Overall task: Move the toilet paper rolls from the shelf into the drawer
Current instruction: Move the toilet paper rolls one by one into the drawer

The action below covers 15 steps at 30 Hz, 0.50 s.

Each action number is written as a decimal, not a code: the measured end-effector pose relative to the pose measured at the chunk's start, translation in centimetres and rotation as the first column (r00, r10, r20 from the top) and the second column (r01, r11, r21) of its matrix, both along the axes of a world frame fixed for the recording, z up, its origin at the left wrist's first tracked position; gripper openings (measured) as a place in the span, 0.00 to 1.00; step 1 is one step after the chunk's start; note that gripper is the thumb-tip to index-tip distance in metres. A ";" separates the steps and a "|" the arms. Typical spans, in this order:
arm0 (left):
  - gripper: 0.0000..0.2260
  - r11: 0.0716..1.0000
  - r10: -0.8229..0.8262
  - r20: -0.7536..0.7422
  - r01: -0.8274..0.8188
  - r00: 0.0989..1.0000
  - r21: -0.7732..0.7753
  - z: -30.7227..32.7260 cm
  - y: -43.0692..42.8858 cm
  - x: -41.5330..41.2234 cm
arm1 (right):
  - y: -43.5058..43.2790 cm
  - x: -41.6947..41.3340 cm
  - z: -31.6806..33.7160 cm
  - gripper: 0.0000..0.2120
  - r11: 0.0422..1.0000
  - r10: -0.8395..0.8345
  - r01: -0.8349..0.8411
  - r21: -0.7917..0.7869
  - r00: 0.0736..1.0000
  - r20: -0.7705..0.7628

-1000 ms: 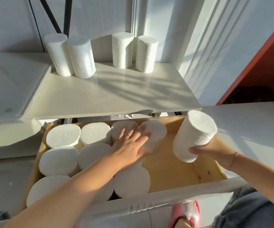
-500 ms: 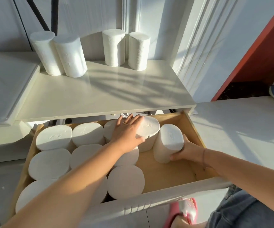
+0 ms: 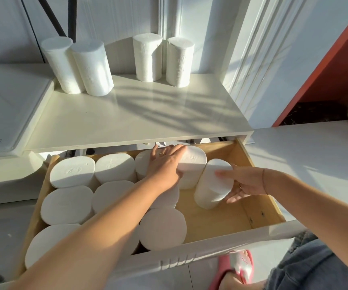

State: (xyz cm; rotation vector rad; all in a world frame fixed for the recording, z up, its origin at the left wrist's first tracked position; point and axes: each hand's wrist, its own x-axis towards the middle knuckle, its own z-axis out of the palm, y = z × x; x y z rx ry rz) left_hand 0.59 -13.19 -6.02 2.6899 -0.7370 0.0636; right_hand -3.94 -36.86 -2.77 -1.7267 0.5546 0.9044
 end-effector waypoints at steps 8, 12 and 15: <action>0.28 0.985 -0.089 0.002 0.088 0.996 0.151 -0.7 2.0 -0.1 | 2.6 -3.0 -1.9 0.32 0.917 -0.314 0.336 0.217 0.940 -0.129; 0.26 0.985 -0.086 0.011 0.083 0.996 0.153 -0.7 3.3 -0.9 | 4.5 -3.0 -2.2 0.33 0.903 -0.344 0.366 0.225 0.930 -0.129; 0.26 0.985 -0.081 0.009 0.079 0.997 0.154 -0.6 3.6 -1.3 | 5.2 -2.7 -2.2 0.29 0.930 -0.263 0.277 0.240 0.961 -0.089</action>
